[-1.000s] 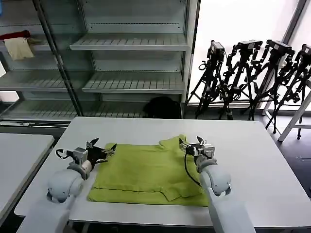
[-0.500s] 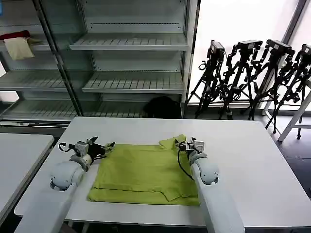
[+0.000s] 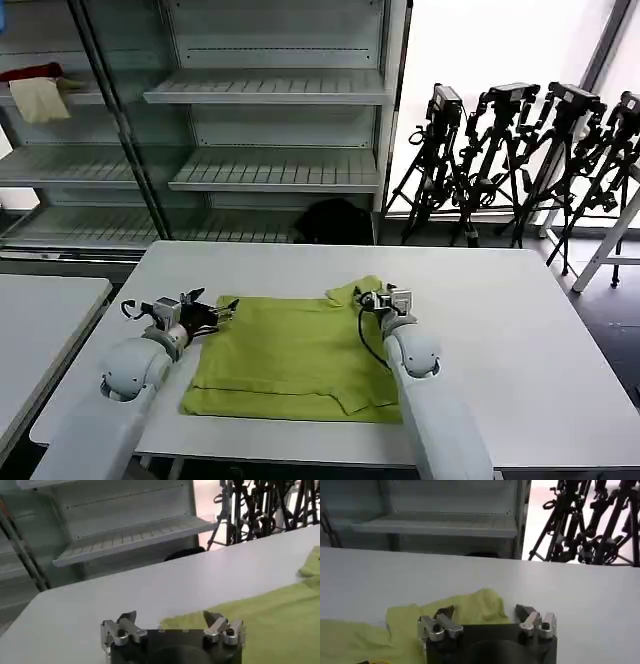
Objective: Fold and organize the clothes.
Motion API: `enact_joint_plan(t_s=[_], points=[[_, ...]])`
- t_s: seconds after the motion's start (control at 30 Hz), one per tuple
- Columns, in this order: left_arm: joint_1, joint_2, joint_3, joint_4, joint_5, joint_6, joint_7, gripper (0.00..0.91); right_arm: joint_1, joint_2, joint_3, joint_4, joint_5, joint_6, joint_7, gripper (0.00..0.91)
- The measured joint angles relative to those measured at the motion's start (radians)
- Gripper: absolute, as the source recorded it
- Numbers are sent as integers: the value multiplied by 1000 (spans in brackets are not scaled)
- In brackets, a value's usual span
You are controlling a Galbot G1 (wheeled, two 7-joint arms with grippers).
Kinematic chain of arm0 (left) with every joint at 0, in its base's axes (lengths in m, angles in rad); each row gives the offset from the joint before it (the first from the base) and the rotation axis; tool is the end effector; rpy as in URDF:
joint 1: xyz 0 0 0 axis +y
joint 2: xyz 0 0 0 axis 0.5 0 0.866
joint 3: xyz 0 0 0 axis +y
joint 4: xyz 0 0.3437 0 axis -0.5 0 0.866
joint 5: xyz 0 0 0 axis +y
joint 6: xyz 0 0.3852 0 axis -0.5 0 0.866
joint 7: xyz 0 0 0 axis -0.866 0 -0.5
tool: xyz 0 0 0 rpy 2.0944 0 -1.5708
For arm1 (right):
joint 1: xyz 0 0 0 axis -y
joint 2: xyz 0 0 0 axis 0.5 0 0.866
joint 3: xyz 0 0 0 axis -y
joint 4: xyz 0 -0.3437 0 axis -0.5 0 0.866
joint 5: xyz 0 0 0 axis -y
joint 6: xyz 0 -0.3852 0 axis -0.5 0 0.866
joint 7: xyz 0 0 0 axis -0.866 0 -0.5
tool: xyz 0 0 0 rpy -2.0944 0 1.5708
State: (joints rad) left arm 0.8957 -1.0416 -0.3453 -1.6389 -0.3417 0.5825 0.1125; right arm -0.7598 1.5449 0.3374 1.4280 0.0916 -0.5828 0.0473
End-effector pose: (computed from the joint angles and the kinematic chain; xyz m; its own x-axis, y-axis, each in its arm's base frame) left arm 0.4204 0.1015 -0.2479 -0.8744 0.1652 0.4563 0.2604 0.9532 0.1538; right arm 0.4728 0.0602 -0.2776 -0.8928 -0.1242 0.4330 -0.1409 0.9900 -0.0067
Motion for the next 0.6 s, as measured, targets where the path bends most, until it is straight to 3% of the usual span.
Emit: enact_joint_plan(t_s=[0.13,0.17,0.3,0.33,0.5,0.6], points=[[-9,-10,7,23,12,0,5,695,-1,-1,1,-2,-8,0,-5,715],[-11,-12,9,30,16,0,6,564,-1,-1,1,-2,-10,0,-6,675],[-21,-23,12,55,27,-1,8,423,-1,-1,-1,-4,-18,0,-12,554],[-23,-24,12,60,28,-2,9,383,0,-1,-2,-4,-20,0,-14,484],[-23,-24,8,72,30,-4,16,282,0,0,-4,-5,-29,0,-20,272],[-20,-22,4,76,28,-5,22,272,0,-1,-4,-6,-33,-1,-23,181]])
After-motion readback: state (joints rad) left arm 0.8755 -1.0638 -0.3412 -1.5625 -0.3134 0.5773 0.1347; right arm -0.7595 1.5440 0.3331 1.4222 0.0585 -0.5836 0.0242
